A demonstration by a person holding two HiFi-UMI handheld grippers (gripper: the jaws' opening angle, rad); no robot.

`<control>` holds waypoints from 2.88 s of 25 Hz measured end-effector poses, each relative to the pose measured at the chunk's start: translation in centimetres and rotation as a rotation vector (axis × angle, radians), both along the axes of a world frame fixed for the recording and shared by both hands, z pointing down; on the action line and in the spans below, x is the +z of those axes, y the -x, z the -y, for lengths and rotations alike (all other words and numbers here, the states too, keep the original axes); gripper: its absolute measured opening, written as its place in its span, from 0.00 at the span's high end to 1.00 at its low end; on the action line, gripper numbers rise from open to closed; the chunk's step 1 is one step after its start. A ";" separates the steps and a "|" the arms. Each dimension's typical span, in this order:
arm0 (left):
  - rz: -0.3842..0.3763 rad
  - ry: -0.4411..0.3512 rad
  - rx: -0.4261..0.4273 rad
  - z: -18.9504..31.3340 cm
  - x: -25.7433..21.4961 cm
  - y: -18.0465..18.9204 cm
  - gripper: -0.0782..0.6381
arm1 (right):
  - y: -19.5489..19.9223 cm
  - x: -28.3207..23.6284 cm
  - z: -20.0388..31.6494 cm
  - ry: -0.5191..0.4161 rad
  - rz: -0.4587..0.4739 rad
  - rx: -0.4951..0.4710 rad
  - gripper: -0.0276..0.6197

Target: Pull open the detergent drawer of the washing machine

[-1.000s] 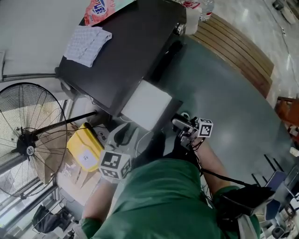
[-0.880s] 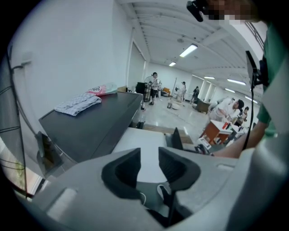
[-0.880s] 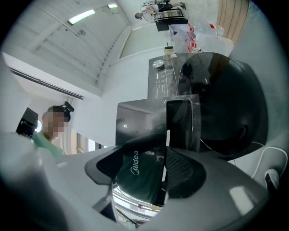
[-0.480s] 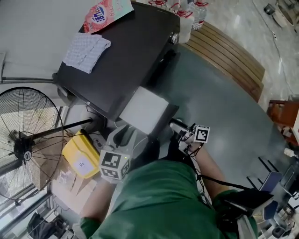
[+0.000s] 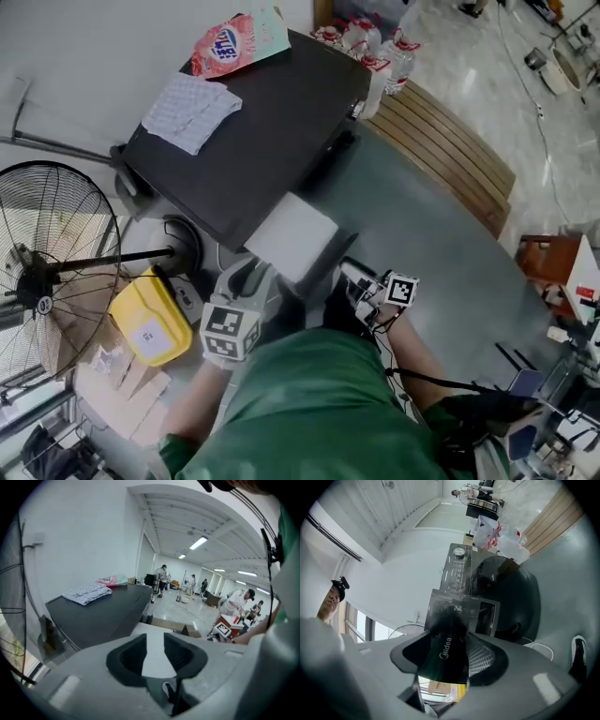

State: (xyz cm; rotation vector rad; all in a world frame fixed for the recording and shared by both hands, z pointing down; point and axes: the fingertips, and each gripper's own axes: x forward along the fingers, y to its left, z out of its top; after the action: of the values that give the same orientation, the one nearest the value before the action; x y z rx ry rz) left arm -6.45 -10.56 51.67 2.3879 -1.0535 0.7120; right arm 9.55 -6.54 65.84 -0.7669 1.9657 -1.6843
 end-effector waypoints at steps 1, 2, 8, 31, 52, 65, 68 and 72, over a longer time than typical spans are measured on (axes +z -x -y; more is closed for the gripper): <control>-0.004 -0.001 -0.005 0.2 -0.1 0.2 0.74 | 0.0 -0.3 0.0 -0.002 -0.005 -0.001 0.59; -0.007 -0.001 -0.010 0.3 -0.1 0.5 0.74 | -0.1 -0.6 0.1 -0.005 -0.011 -0.002 0.59; -0.032 -0.010 -0.042 1.5 -0.6 1.7 0.74 | -0.6 -2.6 0.1 -0.036 -0.077 0.001 0.67; -0.141 -0.091 -0.124 4.6 -5.5 4.2 0.79 | 1.3 -22.0 6.7 -0.547 -0.502 -0.006 0.93; -0.230 -0.348 -0.133 9.4 -17.9 3.8 0.80 | 3.6 -35.2 9.7 -0.824 -0.964 0.139 0.93; -0.162 -0.399 -0.063 9.9 -18.4 1.7 0.80 | 3.1 -35.0 10.6 -0.997 -1.266 0.129 0.93; -0.161 -0.392 -0.067 10.1 -18.1 1.7 0.80 | 2.6 -34.8 10.8 -0.919 -1.177 0.175 0.93; -0.156 -0.398 -0.071 10.5 -18.2 1.9 0.80 | 2.2 -35.2 11.4 -0.894 -1.169 0.221 0.93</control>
State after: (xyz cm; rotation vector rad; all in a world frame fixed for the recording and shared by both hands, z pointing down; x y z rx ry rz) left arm -8.31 -21.09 33.45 2.6655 -1.3033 0.3039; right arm 7.37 -17.90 30.65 -1.6475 2.7742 0.0350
